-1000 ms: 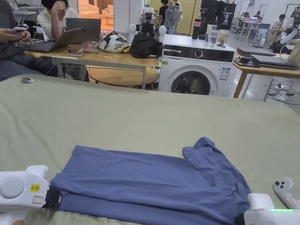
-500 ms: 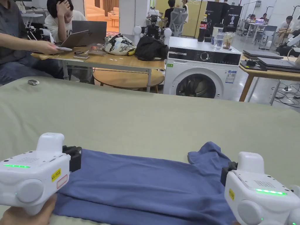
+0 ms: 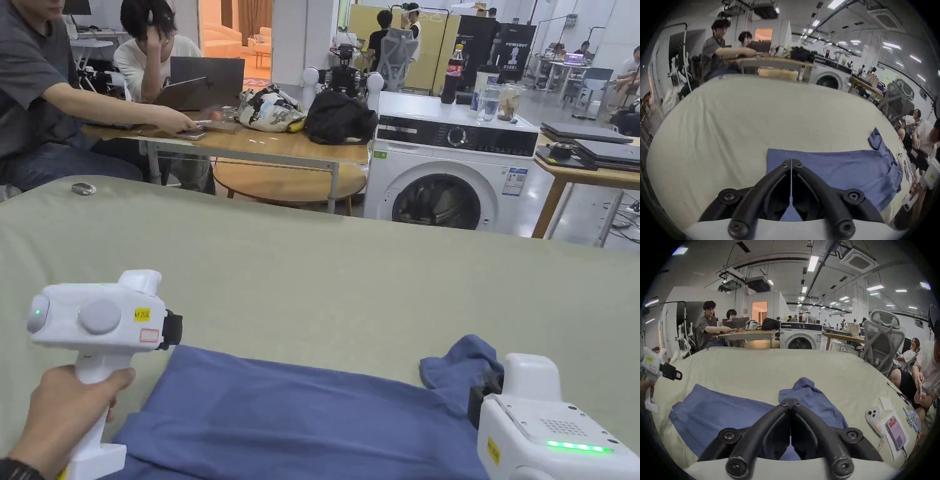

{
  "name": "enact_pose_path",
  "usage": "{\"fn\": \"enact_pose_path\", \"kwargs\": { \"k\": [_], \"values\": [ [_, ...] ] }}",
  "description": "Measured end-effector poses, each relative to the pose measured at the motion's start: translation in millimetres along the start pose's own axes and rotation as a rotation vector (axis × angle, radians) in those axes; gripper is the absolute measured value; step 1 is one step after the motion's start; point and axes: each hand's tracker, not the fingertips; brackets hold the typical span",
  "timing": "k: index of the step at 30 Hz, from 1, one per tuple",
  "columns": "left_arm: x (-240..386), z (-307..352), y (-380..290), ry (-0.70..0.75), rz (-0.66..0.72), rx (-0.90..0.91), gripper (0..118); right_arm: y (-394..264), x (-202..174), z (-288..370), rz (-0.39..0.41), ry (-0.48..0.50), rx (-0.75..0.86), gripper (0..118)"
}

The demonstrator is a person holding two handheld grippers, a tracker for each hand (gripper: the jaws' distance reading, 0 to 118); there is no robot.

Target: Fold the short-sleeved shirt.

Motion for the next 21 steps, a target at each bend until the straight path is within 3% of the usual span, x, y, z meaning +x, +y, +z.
{"fn": "enact_pose_path", "kwargs": {
  "k": [2,5,6,7,12,15,16,18,21],
  "values": [
    [-12,-24,16,-0.017,0.018,-0.071,3,-3,1,-8,0.004,0.001,-0.023,0],
    [-20,-56,20,-0.049,0.083,-0.170,46,-7,4,-19,0.004,-0.003,-0.056,0],
    [-24,-68,19,-0.062,0.109,-0.205,54,-9,5,-23,0.003,-0.001,-0.067,0],
    [-26,-78,22,-0.059,0.124,-0.252,55,-11,5,-26,0.004,0.001,-0.082,0],
    [-23,-114,16,0.073,0.052,-0.389,55,-17,8,-35,0.016,-0.006,-0.126,0],
    [-1,-105,13,0.122,-0.052,-0.309,50,-19,13,-36,0.022,-0.009,-0.142,0],
    [1,-105,15,0.136,-0.100,-0.304,43,-19,15,-37,0.022,-0.012,-0.147,0],
    [13,-103,12,0.133,-0.180,-0.279,1,-18,21,-41,0.020,-0.017,-0.157,0],
    [16,-98,9,0.125,-0.200,-0.261,0,-10,35,-49,0.005,-0.034,-0.183,0]
  ]
}}
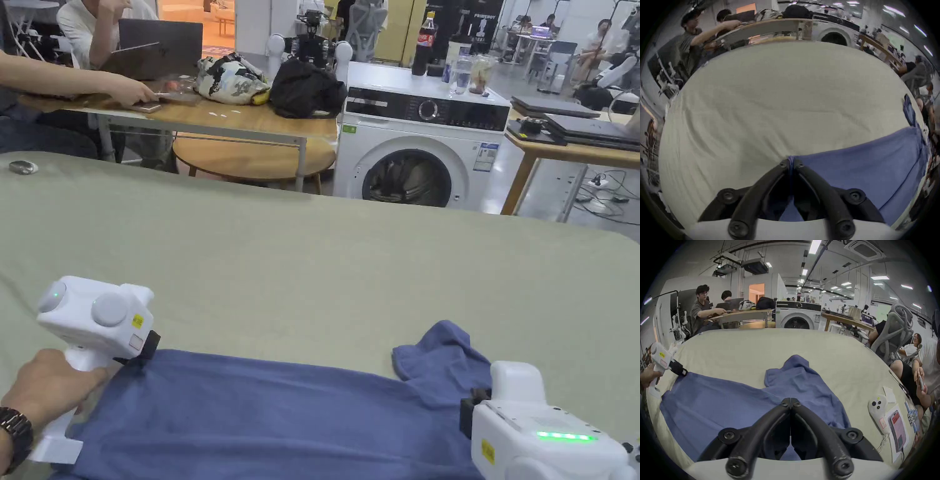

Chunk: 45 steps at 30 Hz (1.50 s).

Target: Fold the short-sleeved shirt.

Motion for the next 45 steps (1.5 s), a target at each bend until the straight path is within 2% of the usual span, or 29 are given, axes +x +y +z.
{"fn": "enact_pose_path", "kwargs": {
  "k": [4,5,6,8,9,12,14,15,19,22,24,25,26,27,29,32,35,39,45],
  "values": [
    [-7,25,-8,-0.048,0.066,0.124,0,29,29,-20,-0.032,-0.016,-0.065,0],
    [-8,32,-10,-0.060,0.073,0.141,0,37,36,-29,-0.030,-0.034,-0.101,4],
    [-8,38,-12,-0.067,0.075,0.158,0,45,45,-39,-0.043,-0.039,-0.130,17],
    [-10,47,-15,-0.064,0.071,0.181,0,57,63,-61,-0.081,-0.045,-0.184,54],
    [-12,51,-16,-0.060,0.077,0.192,0,61,73,-75,-0.112,-0.030,-0.215,55],
    [-18,57,-20,-0.092,0.119,0.224,0,67,87,-110,-0.108,-0.023,-0.311,56],
    [-22,60,-21,-0.113,0.140,0.232,0,64,93,-131,-0.102,0.022,-0.376,56],
    [-21,60,-24,-0.114,0.143,0.232,0,62,93,-142,-0.089,0.007,-0.400,56],
    [-20,61,-30,-0.116,0.143,0.233,0,56,93,-163,-0.109,0.063,-0.471,56],
    [-21,60,-29,-0.114,0.142,0.223,0,55,88,-171,-0.081,0.042,-0.478,55],
    [-17,60,-33,-0.111,0.142,0.223,0,55,83,-172,-0.056,0.024,-0.465,51],
    [-18,60,-32,-0.111,0.143,0.222,0,55,82,-172,-0.032,0.013,-0.455,44],
    [-17,59,-33,-0.113,0.145,0.223,0,55,82,-168,-0.011,0.003,-0.440,25],
    [-16,59,-34,-0.114,0.147,0.224,0,56,84,-167,0.009,-0.007,-0.421,0],
    [-18,59,-34,-0.117,0.154,0.223,0,56,89,-162,-0.040,0.027,-0.428,0],
    [-21,66,-38,-0.118,0.166,0.234,0,59,98,-136,-0.090,0.050,-0.354,0],
    [-23,78,-44,-0.117,0.169,0.246,0,64,102,-101,-0.113,0.067,-0.276,0],
    [-25,98,-58,-0.129,0.179,0.278,0,61,100,-53,-0.078,0.080,-0.238,0],
    [-32,137,-85,-0.152,0.179,0.339,0,49,99,24,-0.061,0.049,-0.173,0]
  ]
}}
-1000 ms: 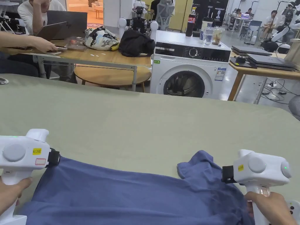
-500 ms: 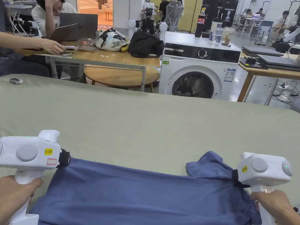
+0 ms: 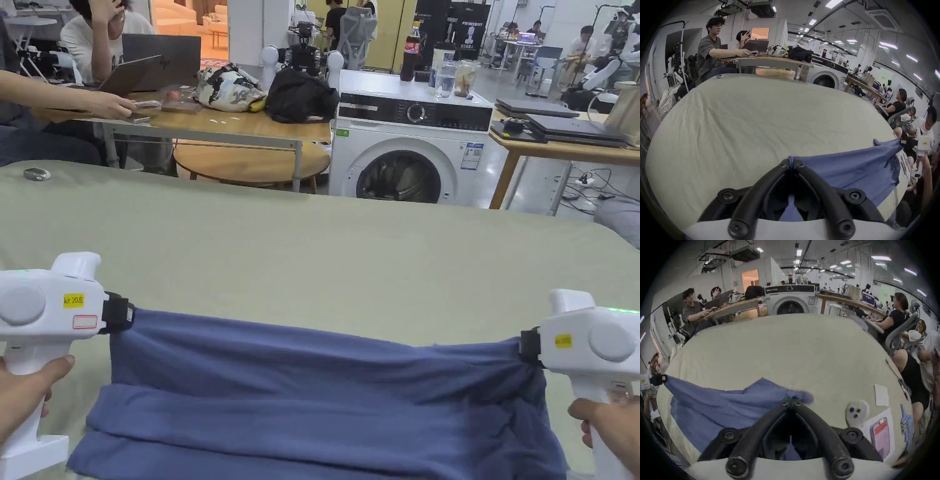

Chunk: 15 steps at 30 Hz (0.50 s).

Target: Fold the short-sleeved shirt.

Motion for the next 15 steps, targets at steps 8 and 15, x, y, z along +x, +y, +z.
{"fn": "enact_pose_path", "kwargs": {
  "k": [8,15],
  "values": [
    [-15,38,-29,-0.046,0.012,0.018,0,-51,-4,81,0.029,0.010,-0.022,0],
    [-20,39,-80,-0.051,-0.007,-0.141,0,-112,-3,80,0.066,-0.010,-0.136,0]
  ]
}}
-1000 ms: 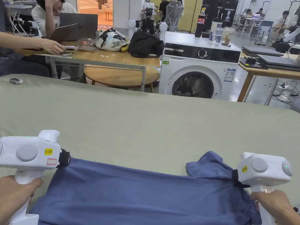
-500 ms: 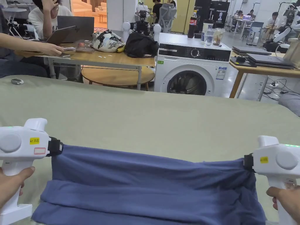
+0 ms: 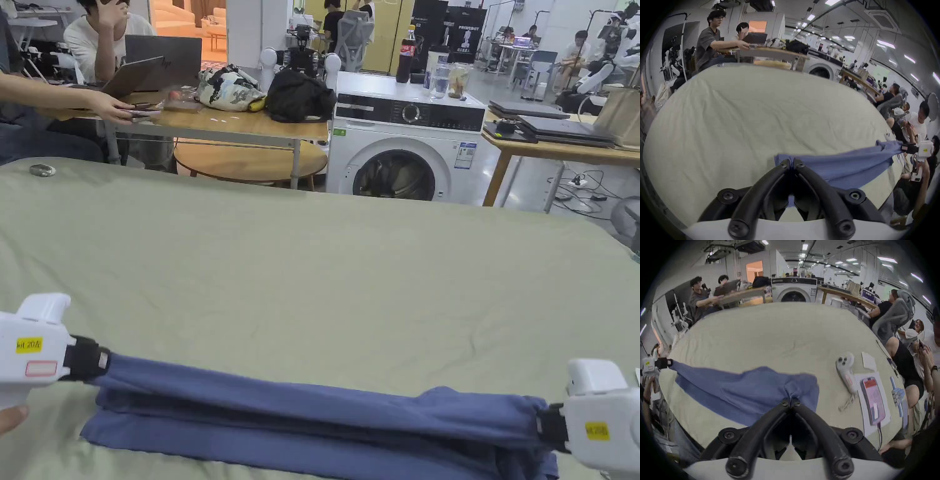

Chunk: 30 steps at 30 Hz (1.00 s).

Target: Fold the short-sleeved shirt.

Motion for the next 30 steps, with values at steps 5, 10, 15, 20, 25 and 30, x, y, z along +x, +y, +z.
{"fn": "enact_pose_path", "kwargs": {
  "k": [5,10,15,20,25,30],
  "values": [
    [-4,-23,-27,0.037,-0.011,-0.119,0,-23,0,-40,0.027,-0.031,-0.116,0],
    [1,-42,-36,0.077,-0.039,-0.159,0,-35,-6,-69,0.044,-0.051,-0.170,0],
    [8,-39,-30,0.113,-0.044,-0.166,16,-27,-10,-64,0.043,-0.077,-0.176,5],
    [26,-11,-18,0.094,-0.044,0.027,39,-8,-23,-22,0.062,-0.176,-0.020,47],
    [63,4,-6,0.091,-0.122,0.236,44,14,-44,-5,0.036,-0.186,0.178,48],
    [95,3,-2,0.125,-0.113,0.447,44,21,-81,-10,-0.013,-0.132,0.504,48]
  ]
}}
